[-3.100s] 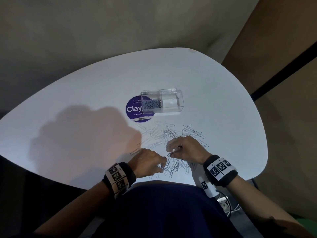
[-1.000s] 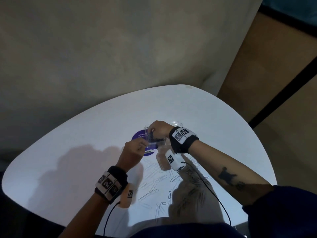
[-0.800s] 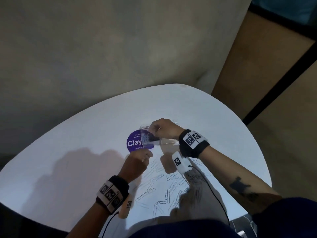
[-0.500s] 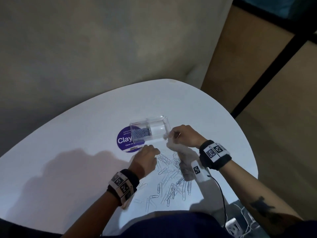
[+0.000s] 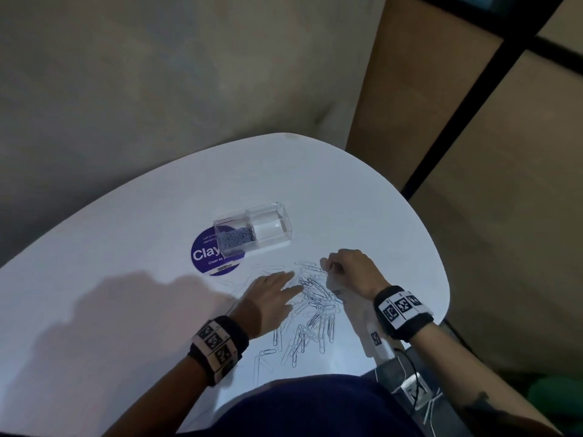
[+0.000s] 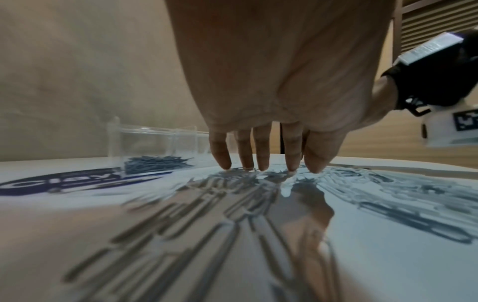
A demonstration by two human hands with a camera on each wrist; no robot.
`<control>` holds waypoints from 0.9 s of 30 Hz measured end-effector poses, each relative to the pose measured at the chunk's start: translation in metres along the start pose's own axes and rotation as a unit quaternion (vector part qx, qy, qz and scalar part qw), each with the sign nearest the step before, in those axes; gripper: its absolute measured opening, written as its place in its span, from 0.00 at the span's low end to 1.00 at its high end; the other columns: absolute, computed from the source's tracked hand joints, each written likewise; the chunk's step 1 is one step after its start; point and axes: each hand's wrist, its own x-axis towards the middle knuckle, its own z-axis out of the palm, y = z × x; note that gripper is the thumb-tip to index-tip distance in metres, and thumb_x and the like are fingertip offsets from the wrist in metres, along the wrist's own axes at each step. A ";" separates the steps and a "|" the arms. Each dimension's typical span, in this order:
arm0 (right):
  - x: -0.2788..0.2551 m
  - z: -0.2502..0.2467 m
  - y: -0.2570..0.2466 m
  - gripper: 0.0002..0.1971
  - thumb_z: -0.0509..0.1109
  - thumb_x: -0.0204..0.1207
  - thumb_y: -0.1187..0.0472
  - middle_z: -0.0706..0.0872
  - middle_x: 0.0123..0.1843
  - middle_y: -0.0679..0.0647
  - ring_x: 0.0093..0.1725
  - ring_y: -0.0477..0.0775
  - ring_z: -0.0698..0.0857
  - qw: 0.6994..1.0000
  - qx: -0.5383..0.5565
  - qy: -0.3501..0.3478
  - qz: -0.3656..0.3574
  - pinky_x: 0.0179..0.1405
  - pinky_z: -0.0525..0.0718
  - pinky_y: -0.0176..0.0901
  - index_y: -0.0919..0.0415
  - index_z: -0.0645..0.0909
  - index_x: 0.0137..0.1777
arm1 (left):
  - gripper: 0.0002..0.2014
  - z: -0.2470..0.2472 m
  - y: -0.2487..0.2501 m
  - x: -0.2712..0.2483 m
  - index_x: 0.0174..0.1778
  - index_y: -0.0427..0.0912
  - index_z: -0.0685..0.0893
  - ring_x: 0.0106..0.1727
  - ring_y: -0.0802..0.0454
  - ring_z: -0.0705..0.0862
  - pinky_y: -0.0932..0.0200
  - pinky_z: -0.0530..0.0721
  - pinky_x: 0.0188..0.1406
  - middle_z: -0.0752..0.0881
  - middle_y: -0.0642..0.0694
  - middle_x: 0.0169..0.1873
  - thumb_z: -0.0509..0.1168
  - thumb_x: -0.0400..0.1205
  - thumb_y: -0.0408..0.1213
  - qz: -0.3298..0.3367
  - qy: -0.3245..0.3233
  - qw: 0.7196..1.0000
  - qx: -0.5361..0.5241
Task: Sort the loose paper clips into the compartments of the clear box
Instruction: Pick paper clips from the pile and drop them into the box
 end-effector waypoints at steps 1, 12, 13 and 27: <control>0.001 0.002 -0.002 0.05 0.64 0.72 0.67 0.84 0.40 0.55 0.40 0.59 0.82 1.000 0.003 0.010 -0.004 0.40 0.81 0.53 0.60 0.82 0.41 | 0.20 -0.001 -0.004 -0.002 0.63 0.51 0.84 0.64 0.43 0.83 0.46 0.83 0.58 0.83 0.43 0.66 0.72 0.74 0.44 0.003 0.034 0.999 -0.009; 0.012 0.017 -0.008 0.10 0.69 0.77 0.69 0.78 0.43 0.44 0.45 0.50 0.79 0.998 0.029 0.021 -0.057 0.45 0.79 0.45 0.56 0.89 0.49 | 0.28 -0.023 0.008 0.032 0.79 0.44 0.68 0.80 0.40 0.64 0.42 0.70 0.72 0.67 0.41 0.80 0.61 0.83 0.46 -0.056 -0.068 0.996 0.015; 0.012 0.018 -0.007 0.11 0.68 0.77 0.70 0.78 0.43 0.44 0.44 0.50 0.80 0.997 0.036 0.027 -0.059 0.46 0.80 0.45 0.56 0.89 0.49 | 0.30 -0.022 0.010 0.035 0.82 0.44 0.62 0.83 0.41 0.58 0.42 0.65 0.75 0.60 0.42 0.83 0.58 0.85 0.49 -0.055 -0.092 0.994 0.021; 0.015 0.025 -0.022 0.06 0.69 0.78 0.63 0.75 0.37 0.43 0.42 0.48 0.73 0.995 0.015 0.069 -0.071 0.37 0.79 0.49 0.56 0.87 0.42 | 0.12 -0.019 -0.016 0.009 0.51 0.44 0.88 0.51 0.44 0.84 0.50 0.81 0.46 0.87 0.45 0.49 0.71 0.73 0.42 -0.073 0.010 0.994 0.087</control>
